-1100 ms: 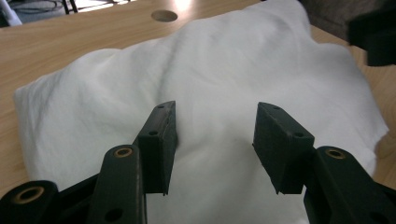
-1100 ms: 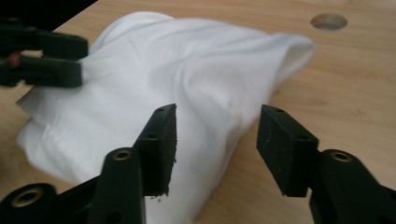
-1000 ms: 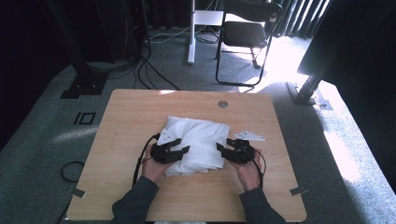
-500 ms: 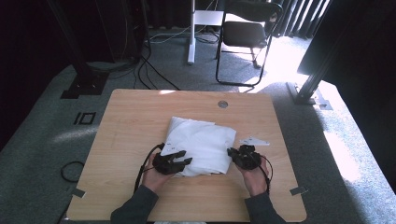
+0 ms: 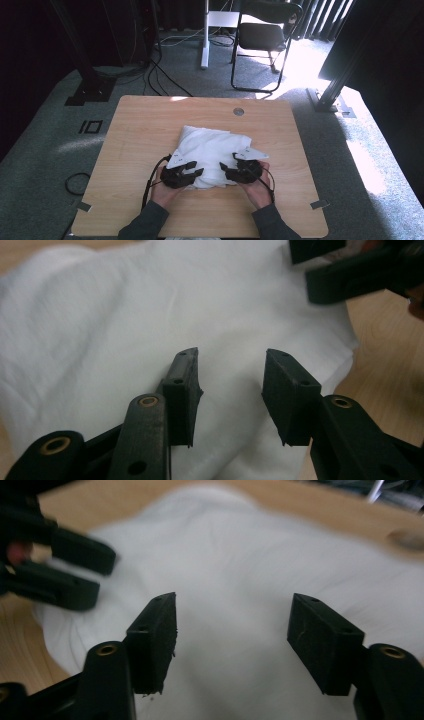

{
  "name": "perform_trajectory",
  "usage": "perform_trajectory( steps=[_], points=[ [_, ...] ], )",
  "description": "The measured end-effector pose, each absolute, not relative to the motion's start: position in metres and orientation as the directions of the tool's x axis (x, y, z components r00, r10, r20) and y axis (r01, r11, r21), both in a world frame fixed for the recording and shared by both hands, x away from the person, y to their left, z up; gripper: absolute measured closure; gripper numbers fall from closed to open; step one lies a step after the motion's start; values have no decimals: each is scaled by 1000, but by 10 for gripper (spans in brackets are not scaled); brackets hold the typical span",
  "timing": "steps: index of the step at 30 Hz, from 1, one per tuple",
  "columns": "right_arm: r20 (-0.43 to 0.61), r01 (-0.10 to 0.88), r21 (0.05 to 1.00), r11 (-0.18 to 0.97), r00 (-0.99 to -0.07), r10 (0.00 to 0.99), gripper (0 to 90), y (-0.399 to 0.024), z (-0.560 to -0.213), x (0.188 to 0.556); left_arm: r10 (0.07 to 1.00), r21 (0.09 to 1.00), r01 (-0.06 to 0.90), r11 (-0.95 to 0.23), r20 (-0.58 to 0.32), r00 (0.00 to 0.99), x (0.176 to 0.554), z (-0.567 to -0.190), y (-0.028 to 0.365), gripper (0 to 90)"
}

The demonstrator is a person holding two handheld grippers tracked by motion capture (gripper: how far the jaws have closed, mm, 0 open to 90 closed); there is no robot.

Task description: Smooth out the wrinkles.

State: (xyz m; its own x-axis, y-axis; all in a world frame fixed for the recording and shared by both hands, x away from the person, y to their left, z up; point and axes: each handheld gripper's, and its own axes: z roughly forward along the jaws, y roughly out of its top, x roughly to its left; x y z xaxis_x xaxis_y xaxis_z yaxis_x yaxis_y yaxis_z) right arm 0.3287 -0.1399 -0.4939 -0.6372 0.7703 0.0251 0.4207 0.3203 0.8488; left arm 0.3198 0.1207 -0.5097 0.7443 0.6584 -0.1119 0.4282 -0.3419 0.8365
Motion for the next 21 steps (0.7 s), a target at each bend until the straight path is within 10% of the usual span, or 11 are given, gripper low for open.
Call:
perform_trajectory(
  steps=[21],
  points=[
    [78,571,739,357,-599,797,310,-141,-553,344,690,833,428,-350,-80,720,310,-534,134,564]
  ],
)
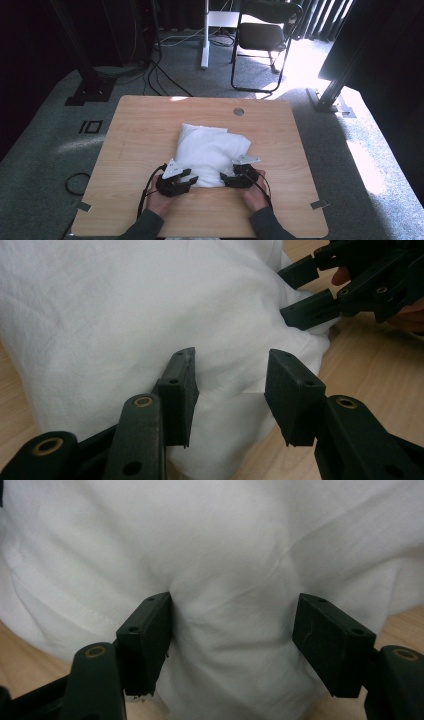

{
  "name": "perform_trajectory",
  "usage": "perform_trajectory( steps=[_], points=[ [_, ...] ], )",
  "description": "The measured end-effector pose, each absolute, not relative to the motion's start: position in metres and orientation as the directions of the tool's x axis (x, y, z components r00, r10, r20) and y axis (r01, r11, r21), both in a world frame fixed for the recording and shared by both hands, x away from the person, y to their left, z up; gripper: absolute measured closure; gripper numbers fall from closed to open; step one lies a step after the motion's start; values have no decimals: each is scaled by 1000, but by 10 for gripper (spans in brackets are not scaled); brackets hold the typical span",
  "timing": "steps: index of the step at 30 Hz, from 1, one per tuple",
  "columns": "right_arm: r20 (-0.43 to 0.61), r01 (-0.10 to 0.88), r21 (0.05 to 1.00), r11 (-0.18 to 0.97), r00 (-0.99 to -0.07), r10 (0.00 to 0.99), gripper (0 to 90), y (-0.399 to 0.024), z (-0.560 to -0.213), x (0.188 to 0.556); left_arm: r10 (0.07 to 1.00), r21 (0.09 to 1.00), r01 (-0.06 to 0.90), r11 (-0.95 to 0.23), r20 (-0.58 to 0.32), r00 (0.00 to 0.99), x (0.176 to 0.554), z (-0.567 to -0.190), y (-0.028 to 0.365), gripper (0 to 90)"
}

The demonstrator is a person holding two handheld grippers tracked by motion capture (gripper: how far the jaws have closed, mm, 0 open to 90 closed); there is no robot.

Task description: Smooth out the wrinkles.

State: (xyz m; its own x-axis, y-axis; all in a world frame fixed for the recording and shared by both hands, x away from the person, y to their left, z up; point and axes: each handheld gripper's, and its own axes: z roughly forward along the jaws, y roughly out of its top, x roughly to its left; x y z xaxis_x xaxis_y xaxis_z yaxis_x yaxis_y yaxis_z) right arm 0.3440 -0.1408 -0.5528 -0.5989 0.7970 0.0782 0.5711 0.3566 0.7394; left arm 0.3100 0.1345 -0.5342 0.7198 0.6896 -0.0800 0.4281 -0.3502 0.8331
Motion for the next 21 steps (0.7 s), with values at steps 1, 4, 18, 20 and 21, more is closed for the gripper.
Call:
perform_trajectory(
  steps=[1,4,18,20,21],
  points=[
    [80,573,739,354,-597,799,311,-141,-553,347,695,833,429,-348,-78,714,314,-534,134,565],
    [85,580,739,343,-585,807,311,-139,-552,353,705,833,432,-346,-73,705,321,-534,134,568],
    [60,570,741,354,-583,811,327,-131,-548,407,742,828,459,-322,-81,665,354,-530,130,533],
    [65,575,742,344,-573,817,325,-130,-548,411,742,832,458,-314,-86,665,356,-528,130,522],
    [65,574,745,341,-571,819,321,-130,-547,411,743,835,455,-309,-87,664,356,-526,131,521]
  ],
)
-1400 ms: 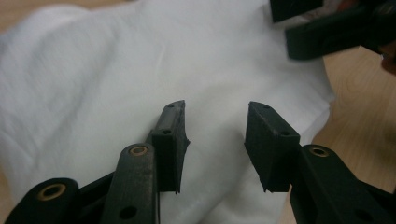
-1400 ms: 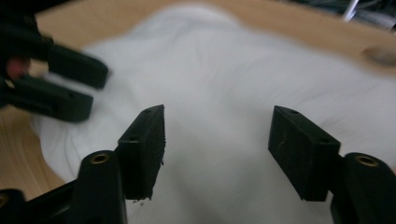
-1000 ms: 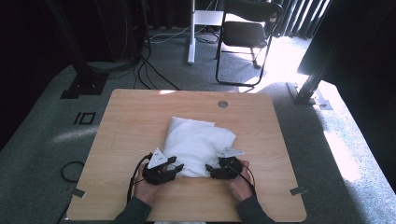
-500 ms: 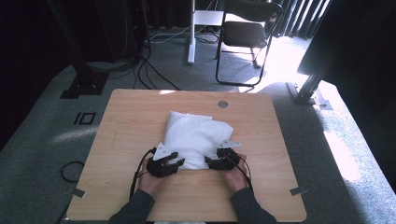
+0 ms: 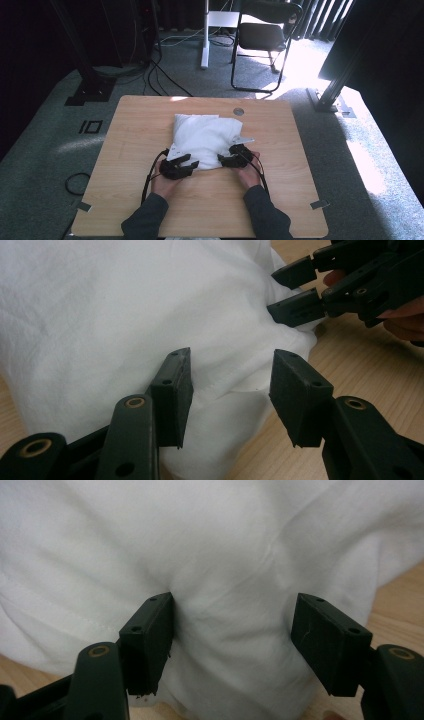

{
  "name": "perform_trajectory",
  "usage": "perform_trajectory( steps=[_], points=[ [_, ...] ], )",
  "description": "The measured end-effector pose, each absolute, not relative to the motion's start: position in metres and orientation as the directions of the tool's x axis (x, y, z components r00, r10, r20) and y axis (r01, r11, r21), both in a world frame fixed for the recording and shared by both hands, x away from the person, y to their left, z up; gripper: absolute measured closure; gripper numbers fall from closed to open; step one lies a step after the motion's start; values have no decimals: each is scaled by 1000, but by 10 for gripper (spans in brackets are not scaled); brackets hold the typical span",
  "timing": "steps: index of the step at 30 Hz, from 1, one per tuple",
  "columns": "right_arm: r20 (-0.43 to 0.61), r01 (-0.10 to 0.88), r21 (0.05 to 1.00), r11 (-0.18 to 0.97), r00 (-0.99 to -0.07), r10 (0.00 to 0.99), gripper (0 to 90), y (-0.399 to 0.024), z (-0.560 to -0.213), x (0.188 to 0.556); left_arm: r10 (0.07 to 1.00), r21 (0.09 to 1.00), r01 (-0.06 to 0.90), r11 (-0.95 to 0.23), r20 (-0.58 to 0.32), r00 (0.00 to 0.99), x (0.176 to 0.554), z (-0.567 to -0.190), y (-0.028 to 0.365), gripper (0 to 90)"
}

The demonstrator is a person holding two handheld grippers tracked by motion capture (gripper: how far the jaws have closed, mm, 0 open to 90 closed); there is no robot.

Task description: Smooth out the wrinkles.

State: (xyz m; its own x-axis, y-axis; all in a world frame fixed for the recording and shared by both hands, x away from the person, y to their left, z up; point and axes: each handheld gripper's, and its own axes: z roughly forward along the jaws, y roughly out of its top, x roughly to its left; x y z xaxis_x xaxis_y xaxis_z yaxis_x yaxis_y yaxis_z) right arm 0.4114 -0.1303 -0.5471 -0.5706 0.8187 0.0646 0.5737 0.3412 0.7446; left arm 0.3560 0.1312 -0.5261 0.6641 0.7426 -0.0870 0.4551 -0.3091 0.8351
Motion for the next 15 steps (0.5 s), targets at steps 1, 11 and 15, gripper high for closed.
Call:
perform_trajectory(
  steps=[1,11,15],
  points=[
    [66,570,751,334,-568,820,309,-130,-545,410,743,835,455,-309,-87,664,356,-526,131,519],
    [72,482,843,239,-541,838,262,-178,-505,357,780,869,430,-244,-88,620,330,-493,173,472],
    [81,456,869,193,-515,853,262,-209,-495,332,800,888,423,-182,-116,589,312,-481,203,467]
  ],
)
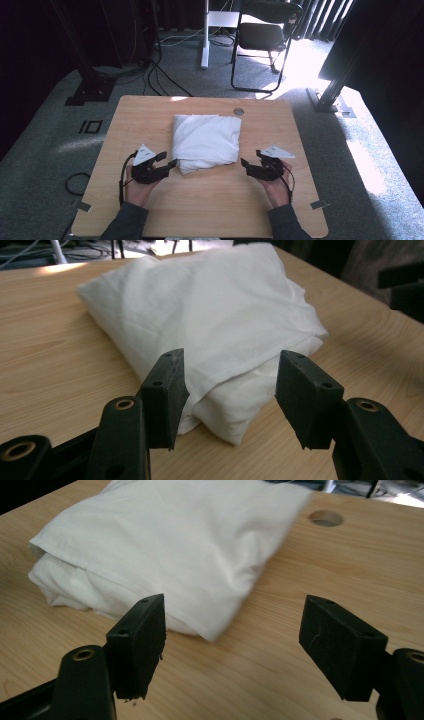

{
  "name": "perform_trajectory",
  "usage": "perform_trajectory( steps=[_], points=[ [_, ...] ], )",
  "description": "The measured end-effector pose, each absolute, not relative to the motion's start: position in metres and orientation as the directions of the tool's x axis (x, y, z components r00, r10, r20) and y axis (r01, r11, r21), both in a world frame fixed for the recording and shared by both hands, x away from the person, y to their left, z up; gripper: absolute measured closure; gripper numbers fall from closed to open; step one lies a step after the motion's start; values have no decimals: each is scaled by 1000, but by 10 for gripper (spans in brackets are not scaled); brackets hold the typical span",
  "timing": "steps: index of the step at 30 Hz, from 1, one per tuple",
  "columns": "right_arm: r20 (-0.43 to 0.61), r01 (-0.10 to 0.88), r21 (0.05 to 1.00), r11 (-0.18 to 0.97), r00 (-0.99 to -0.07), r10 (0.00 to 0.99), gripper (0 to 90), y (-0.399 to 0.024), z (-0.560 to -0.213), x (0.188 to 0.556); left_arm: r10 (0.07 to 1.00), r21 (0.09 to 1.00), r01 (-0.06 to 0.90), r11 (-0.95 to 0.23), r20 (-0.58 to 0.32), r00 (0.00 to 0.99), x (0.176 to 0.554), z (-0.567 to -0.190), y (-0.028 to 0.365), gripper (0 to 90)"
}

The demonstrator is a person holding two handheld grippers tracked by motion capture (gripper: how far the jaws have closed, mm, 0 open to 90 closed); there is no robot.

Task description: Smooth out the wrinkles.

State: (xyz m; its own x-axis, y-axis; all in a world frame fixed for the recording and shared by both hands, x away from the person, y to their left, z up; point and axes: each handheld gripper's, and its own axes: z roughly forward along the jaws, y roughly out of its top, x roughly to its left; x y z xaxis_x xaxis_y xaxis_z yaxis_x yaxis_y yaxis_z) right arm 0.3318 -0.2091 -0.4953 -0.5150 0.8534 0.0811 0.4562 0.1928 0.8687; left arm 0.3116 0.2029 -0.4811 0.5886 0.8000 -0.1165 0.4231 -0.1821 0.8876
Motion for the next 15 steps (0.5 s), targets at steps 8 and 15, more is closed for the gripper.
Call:
perform_trajectory(
  steps=[8,15],
  points=[
    [113,489,863,126,-430,896,262,-259,-507,305,852,907,408,-102,-132,507,289,-479,243,453],
    [145,509,860,42,-322,935,261,-303,-512,294,884,906,418,-62,-145,444,284,-483,268,452]
  ],
)
